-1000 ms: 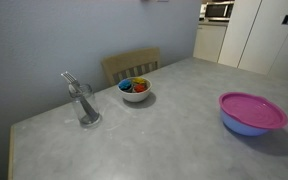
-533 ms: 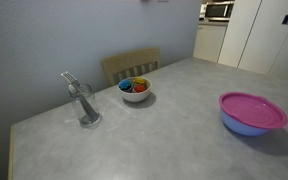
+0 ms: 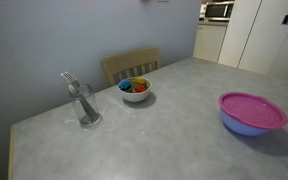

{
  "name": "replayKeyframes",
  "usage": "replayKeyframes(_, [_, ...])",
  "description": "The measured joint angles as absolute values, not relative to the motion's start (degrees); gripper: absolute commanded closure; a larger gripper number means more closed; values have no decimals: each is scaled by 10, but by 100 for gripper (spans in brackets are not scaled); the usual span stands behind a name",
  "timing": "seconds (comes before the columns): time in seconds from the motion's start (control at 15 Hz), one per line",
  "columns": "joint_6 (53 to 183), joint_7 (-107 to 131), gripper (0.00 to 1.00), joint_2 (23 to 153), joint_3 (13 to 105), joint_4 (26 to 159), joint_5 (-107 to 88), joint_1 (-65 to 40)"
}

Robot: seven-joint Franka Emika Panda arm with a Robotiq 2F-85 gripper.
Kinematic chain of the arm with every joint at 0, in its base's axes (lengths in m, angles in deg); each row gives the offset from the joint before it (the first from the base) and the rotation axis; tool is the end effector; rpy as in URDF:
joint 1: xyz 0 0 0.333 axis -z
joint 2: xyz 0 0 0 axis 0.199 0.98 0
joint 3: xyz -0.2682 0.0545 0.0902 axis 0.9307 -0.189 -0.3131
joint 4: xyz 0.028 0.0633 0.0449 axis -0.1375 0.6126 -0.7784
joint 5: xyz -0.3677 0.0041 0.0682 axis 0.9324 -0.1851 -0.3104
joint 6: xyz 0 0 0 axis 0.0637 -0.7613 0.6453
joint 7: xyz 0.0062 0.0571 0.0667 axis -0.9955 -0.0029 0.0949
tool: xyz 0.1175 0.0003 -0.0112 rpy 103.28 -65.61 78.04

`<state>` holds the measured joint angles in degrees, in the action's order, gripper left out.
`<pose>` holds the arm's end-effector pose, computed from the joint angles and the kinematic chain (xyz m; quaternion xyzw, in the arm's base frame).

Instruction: Remove the lid from the bowl

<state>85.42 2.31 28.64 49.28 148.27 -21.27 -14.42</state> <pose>0.3147 0.0639 0.4629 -0.9955 0.0815 0.0308 0.0374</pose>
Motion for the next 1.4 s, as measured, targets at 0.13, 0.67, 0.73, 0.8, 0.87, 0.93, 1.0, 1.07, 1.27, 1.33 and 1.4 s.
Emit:
replayKeyframes(0.13, [892,25,0,327,496,1485,-221,-144])
replayKeyframes(0.67, [1007,-13,0,494,497,1476,-229,-144])
replayKeyframes(0.73, [1011,-17,0,508,497,1474,-229,-143])
replayKeyframes(0.8, [1013,-19,0,518,497,1471,-229,-143])
replayKeyframes(0.87, [1013,-19,0,522,497,1469,-229,-143])
replayKeyframes(0.93, [1013,-20,0,524,497,1467,-229,-143])
replayKeyframes(1.0, [1013,-20,0,524,497,1466,-229,-143])
replayKeyframes(1.07, [1013,-20,0,523,497,1466,-229,-143])
replayKeyframes(1.27, [1024,-26,0,528,495,1467,-229,-145])
replayKeyframes(1.33, [1035,-31,0,534,493,1467,-229,-146])
replayKeyframes(1.4, [1050,-42,0,544,492,1468,-230,-146])
